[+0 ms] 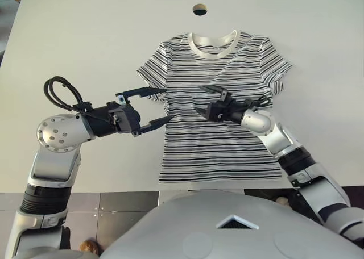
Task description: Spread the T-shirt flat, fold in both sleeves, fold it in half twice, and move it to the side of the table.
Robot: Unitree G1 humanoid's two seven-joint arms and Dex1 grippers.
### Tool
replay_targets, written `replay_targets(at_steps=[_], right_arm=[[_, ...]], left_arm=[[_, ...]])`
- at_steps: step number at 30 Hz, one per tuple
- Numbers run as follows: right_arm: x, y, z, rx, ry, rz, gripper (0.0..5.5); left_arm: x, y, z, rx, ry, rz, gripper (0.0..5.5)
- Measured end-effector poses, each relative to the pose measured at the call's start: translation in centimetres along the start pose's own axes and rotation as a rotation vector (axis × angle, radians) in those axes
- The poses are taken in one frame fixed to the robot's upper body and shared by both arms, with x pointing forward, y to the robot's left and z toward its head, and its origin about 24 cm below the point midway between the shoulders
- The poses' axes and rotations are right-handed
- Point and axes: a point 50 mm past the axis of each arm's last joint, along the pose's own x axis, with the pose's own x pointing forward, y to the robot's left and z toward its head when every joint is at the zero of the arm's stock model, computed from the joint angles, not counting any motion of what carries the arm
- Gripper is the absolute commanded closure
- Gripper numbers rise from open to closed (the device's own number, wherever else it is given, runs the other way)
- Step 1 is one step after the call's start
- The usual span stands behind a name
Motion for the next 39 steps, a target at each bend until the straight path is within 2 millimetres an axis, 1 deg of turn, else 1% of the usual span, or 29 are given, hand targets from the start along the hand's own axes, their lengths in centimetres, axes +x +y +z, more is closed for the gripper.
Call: replay_targets(at_steps=[5,7,8,11,13,15,17,20,21,22,25,28,30,33,39], right_arm=[[-0.1,-0.2,-0.1,0.001,0.007,-0.005,2.11],[-0.3,-1.1,-0.4,-0.009,0.027,-0.021,2.11],[-0.5,-1.8,-0.5,-0.018,0.033,-0.037,2.11],[-1.3,-5.2,-0.1,-0.036,0.027,-0.126,2.11],[-2.1,-8.5,1.3,-0.035,-0.019,-0.212,2.11],[-2.7,-10.0,2.0,0.001,-0.043,-0.250,2.11],[-3.4,-11.1,2.5,0.047,-0.061,-0.275,2.11],[-4.0,-11.6,2.7,0.063,-0.068,-0.289,2.11],[-4.3,-11.8,2.7,0.056,-0.063,-0.293,2.11],[-4.5,-11.9,2.6,0.050,-0.058,-0.296,2.11],[-4.9,-12.2,2.7,0.045,-0.053,-0.309,2.11],[-5.1,-12.3,2.8,0.048,-0.061,-0.316,2.11],[-5.2,-12.4,3.0,0.048,-0.065,-0.322,2.11],[-5.3,-12.4,3.2,0.043,-0.071,-0.326,2.11],[-5.4,-12.2,3.3,0.044,-0.071,-0.327,2.11]], left_arm=[[0.0,0.0,0.0,0.003,0.003,0.000,2.59],[0.0,0.0,-0.1,0.005,0.004,0.001,2.59],[0.0,0.0,-0.1,0.009,0.007,0.002,2.59],[-0.5,0.6,-1.1,0.050,0.052,0.023,2.59],[-1.3,2.4,-1.9,0.145,0.113,0.096,2.59],[-1.8,3.5,-2.6,0.233,0.172,0.127,2.59],[-2.4,4.6,-3.7,0.334,0.273,0.137,2.59],[-2.5,5.2,-4.9,0.461,0.368,0.110,2.59],[-2.4,5.4,-6.0,0.509,0.432,0.082,2.59],[-2.3,5.5,-6.4,0.536,0.459,0.066,2.59],[-1.6,5.9,-8.7,0.683,0.583,-0.039,2.59],[-0.8,5.9,-10.2,0.794,0.633,-0.137,2.59],[-0.4,6.0,-10.9,0.846,0.646,-0.181,2.59],[0.1,6.9,-11.4,0.933,0.654,-0.218,2.59],[0.5,7.7,-12.0,0.970,0.651,-0.214,2.59]])
